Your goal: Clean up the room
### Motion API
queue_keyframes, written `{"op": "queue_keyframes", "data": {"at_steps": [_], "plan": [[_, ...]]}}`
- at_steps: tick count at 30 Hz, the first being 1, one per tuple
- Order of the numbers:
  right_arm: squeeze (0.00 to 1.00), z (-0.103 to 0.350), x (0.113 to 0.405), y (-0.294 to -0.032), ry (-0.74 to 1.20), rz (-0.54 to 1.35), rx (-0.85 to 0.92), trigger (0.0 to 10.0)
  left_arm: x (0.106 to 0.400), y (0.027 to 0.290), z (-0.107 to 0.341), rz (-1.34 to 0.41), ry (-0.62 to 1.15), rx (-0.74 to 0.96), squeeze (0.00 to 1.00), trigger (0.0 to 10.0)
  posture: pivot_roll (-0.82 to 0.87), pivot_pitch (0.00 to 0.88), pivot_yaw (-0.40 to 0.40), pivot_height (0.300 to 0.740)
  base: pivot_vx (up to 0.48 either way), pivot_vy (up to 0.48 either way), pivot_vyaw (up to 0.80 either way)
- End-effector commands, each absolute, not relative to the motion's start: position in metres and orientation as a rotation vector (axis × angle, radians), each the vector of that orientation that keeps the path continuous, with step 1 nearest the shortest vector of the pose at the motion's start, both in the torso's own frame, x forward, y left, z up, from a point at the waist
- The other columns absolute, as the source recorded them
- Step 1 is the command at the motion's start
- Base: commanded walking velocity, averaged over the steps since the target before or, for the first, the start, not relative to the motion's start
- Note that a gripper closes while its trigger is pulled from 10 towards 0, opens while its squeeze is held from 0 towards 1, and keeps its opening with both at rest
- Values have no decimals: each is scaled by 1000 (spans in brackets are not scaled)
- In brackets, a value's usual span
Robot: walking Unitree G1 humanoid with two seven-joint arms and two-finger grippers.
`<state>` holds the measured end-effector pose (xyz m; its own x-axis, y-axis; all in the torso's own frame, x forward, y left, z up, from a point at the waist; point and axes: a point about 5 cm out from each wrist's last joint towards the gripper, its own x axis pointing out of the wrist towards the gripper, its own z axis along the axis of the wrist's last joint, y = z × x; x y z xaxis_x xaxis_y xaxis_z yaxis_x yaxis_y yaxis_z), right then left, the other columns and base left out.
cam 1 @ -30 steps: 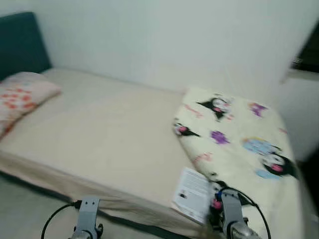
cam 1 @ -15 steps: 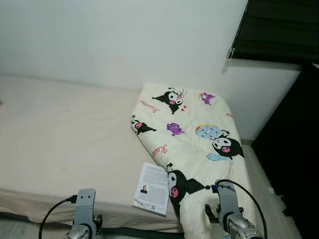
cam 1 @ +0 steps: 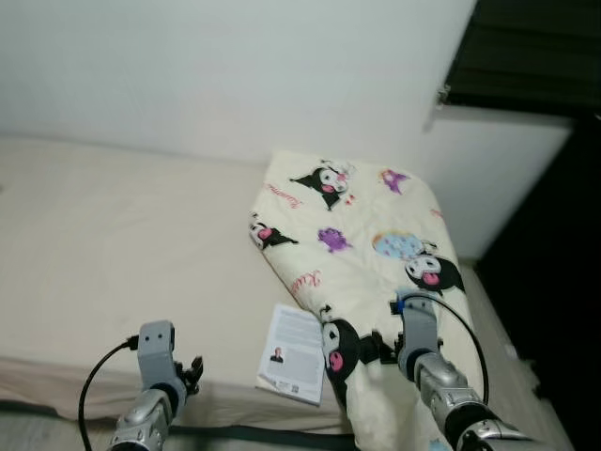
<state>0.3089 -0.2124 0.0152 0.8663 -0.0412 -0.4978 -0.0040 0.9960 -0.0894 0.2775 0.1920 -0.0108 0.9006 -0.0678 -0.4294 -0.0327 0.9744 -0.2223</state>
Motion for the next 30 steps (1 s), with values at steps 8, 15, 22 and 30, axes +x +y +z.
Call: {"op": "queue_keyframes", "data": {"at_steps": [8,15,22,30], "plan": [[0,32,321,-221,446,-67,-63,10000,304,171,16,-114,312,-268,0,10000,-38,0,-66,740,0,0,-662],[0,36,325,-217,426,-53,-83,10000,307,171,20,-106,302,-254,0,10000,-42,0,-65,740,0,0,0],[0,43,331,-206,396,7,-123,10000,306,174,17,-40,317,-281,0,10000,-38,0,-68,740,0,-274,0],[0,41,332,-202,403,14,-126,10000,305,176,14,-35,345,-276,0,10000,-36,0,-67,740,0,0,0]]}}
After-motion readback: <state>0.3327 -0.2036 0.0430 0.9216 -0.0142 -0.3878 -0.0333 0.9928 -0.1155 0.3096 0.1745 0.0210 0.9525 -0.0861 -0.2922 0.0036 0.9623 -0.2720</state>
